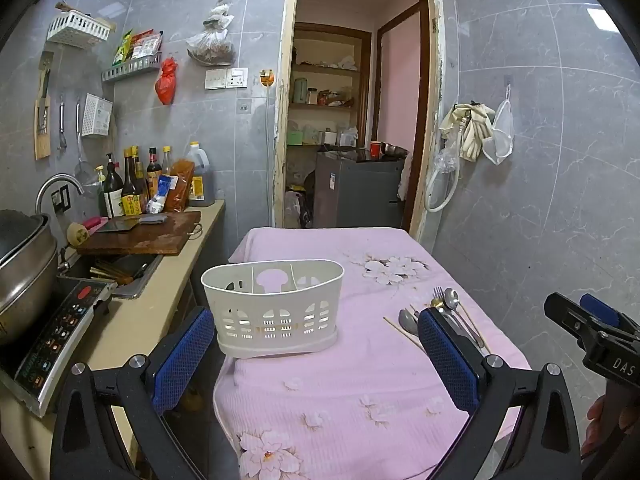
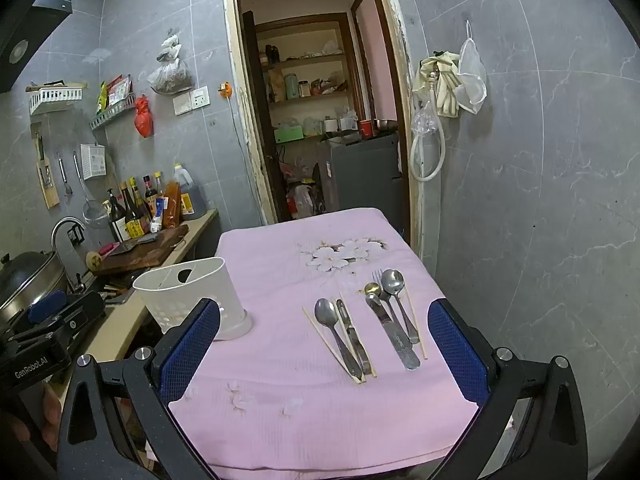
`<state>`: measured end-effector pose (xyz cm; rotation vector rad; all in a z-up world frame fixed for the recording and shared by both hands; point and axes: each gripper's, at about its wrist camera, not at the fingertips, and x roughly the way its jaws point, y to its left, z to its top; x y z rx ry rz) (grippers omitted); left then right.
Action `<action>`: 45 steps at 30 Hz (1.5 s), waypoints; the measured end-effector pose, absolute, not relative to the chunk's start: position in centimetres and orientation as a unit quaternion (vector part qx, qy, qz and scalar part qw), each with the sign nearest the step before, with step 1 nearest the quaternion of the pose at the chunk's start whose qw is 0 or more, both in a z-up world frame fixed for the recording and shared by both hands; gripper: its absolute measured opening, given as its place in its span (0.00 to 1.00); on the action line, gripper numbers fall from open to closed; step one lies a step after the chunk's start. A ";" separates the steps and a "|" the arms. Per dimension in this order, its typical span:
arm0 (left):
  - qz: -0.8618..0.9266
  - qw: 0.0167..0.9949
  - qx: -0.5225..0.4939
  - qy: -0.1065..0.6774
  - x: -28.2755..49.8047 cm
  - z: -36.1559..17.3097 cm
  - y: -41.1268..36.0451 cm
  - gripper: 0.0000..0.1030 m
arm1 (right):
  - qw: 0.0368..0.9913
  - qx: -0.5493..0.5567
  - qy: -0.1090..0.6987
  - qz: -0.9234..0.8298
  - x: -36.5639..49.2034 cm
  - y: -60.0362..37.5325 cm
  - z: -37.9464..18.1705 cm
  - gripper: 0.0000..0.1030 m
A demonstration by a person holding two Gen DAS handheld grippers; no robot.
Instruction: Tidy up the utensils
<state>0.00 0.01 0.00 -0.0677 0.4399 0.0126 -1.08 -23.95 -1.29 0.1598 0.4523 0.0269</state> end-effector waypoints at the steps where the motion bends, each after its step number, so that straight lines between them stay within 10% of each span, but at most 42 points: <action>1: 0.007 0.975 -0.033 0.219 0.0 0.0 0.0 0.99 | 0.971 0.080 0.225 0.013 -1.1 -24.0 -1.3 0.99; 45: 0.003 0.974 -0.037 0.225 0.1 -0.9 0.2 0.99 | 0.970 0.079 0.230 0.013 -1.1 -23.8 -1.4 0.99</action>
